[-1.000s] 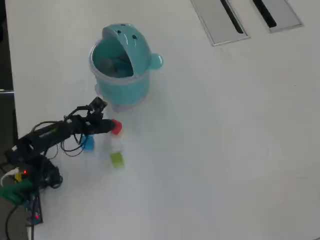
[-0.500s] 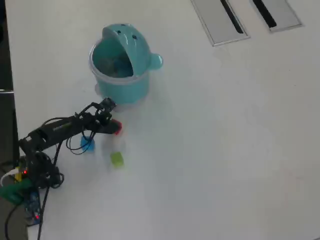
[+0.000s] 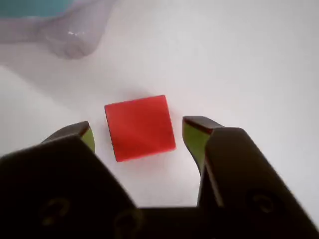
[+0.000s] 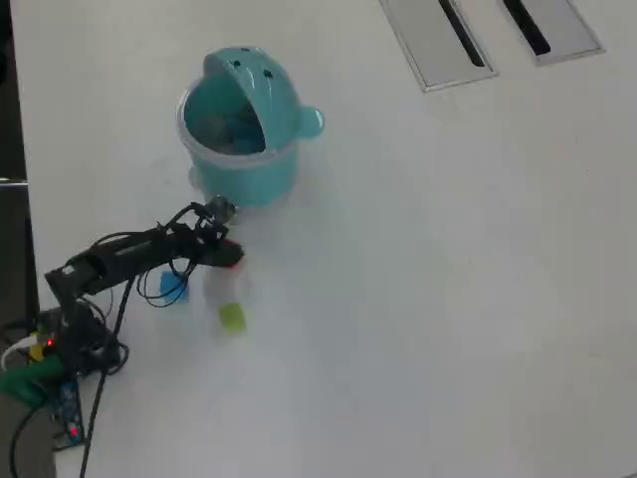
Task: Grasp RGB lego blocks and put them in the bin one by one.
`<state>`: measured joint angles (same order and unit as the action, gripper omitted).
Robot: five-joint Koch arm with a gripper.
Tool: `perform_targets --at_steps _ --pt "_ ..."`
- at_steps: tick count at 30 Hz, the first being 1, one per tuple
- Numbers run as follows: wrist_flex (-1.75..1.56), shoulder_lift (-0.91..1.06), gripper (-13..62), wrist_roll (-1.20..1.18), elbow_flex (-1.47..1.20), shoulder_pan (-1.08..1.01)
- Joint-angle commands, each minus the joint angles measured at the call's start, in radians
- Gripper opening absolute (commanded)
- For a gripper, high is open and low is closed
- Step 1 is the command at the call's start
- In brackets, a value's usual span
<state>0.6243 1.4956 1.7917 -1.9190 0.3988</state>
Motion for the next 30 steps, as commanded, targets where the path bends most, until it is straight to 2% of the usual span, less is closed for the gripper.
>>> perform_targets --at_steps 1,11,18,24,30 --pt "0.000 0.000 33.7 0.014 0.066 0.003" --pt "-0.012 -0.087 33.4 0.012 0.132 0.003" --pt "0.061 -0.095 24.8 -0.031 0.167 0.031" --pt "0.103 -0.067 21.6 -0.031 0.158 0.028" --pt "0.089 -0.046 12.6 -0.031 0.184 0.018"
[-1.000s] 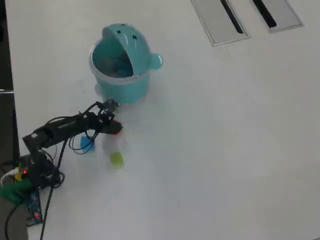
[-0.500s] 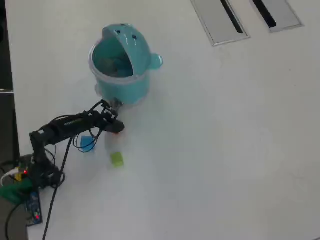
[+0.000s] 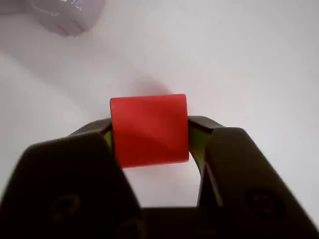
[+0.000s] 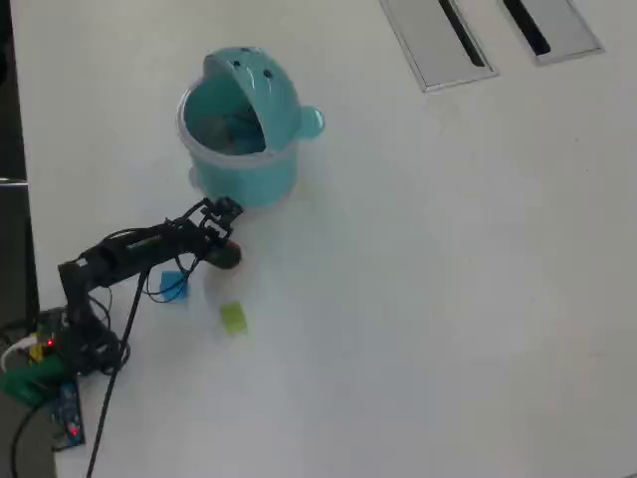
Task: Grasp RGB lego blocks and put them in the bin one by one.
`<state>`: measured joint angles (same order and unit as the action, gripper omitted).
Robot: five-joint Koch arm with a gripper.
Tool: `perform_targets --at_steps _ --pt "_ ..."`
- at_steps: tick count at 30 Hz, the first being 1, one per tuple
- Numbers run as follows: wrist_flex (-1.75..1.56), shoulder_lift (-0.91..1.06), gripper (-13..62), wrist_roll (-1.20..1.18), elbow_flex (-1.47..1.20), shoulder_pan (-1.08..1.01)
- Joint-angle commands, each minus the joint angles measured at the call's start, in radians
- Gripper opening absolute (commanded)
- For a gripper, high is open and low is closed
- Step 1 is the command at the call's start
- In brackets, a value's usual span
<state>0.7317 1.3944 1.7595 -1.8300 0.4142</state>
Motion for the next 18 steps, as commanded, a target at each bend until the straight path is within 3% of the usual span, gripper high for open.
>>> perform_targets --at_steps 1,18 --pt "-0.018 0.061 12.6 0.002 0.092 -0.002" --pt "-0.267 0.291 10.8 -0.107 -0.084 0.094"
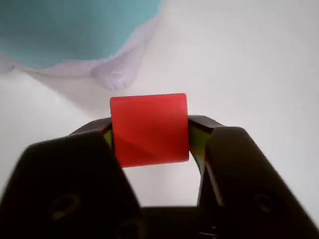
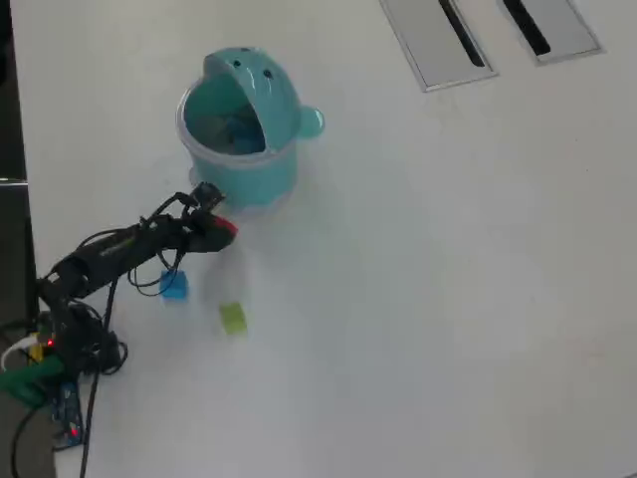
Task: Grasp RGB lego blocks and put them in the bin one by one.
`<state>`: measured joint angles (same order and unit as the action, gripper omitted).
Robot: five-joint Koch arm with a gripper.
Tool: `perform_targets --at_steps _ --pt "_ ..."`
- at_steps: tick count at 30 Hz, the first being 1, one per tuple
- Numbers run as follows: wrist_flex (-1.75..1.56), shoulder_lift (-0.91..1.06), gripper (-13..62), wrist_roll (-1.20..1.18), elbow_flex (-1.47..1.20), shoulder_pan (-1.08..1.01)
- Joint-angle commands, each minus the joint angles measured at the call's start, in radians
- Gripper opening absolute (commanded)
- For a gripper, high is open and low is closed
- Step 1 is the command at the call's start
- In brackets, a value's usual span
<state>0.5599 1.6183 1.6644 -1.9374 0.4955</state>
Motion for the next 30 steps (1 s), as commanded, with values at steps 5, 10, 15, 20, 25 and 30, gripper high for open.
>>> perform_targets --at_steps 5,10,15,20,25,30 --pt "-0.175 0.147 10.8 -0.044 -0.049 0.031" --pt "-0.261 0.218 10.2 -0.091 -0.106 0.043" --pt "-0.301 0.296 10.1 -0.101 -0.149 0.046" --pt "-0.313 0.359 10.1 -0.120 -0.173 0.057" --pt "-0.397 0.391 6.3 -0.138 -0.112 0.140" --pt "-0.482 0.393 5.4 -0.163 -0.074 0.161"
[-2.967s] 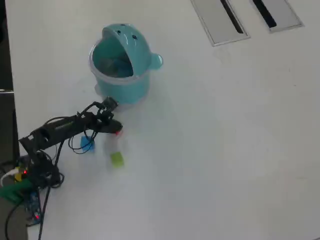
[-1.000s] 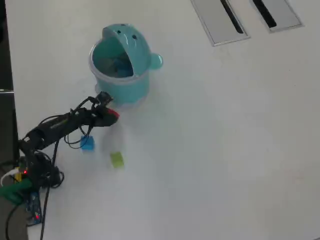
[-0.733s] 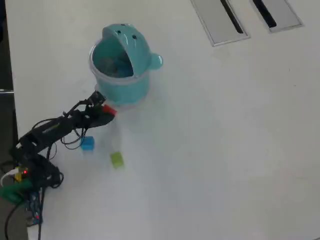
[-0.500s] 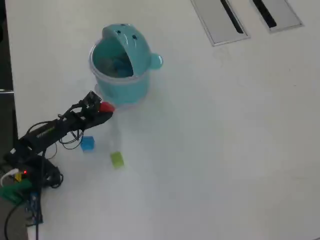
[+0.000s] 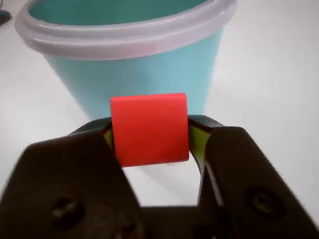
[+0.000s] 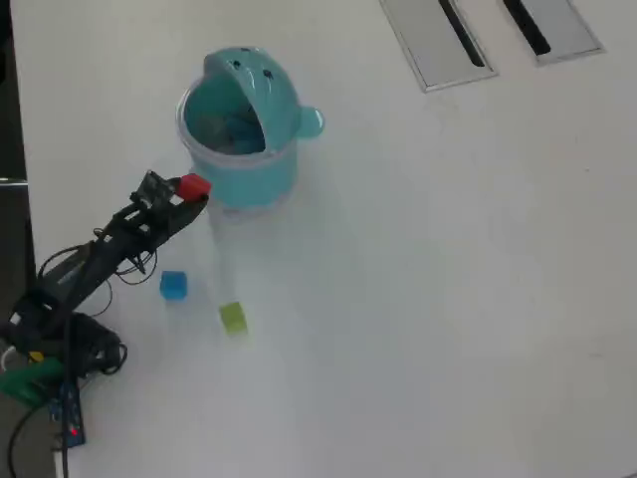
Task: Grasp RGB lego blocks and put them in the bin one by one.
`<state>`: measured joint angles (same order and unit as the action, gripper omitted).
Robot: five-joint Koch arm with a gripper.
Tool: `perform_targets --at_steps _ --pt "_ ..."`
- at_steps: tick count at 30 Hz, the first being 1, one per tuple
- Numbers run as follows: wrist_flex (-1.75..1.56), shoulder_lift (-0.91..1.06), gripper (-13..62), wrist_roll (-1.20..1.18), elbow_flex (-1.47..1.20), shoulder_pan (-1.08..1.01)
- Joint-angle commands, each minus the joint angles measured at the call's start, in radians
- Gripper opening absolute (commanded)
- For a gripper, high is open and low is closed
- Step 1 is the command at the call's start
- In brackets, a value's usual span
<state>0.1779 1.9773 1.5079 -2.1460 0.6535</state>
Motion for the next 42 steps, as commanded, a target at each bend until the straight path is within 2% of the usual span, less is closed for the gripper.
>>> perform_targets --at_steps 1,10,19,30,36,42 --pt "-0.144 0.012 5.4 -0.025 0.187 0.006" --pt "-0.011 -0.035 5.3 -0.043 0.416 0.006" --pt "0.038 -0.235 5.3 -0.043 0.755 0.037" --pt "-0.071 -0.380 5.3 -0.044 0.787 0.060" --pt "-0.081 -0.522 5.4 -0.043 0.934 0.066" --pt "-0.150 -0.565 7.6 -0.006 0.925 0.052"
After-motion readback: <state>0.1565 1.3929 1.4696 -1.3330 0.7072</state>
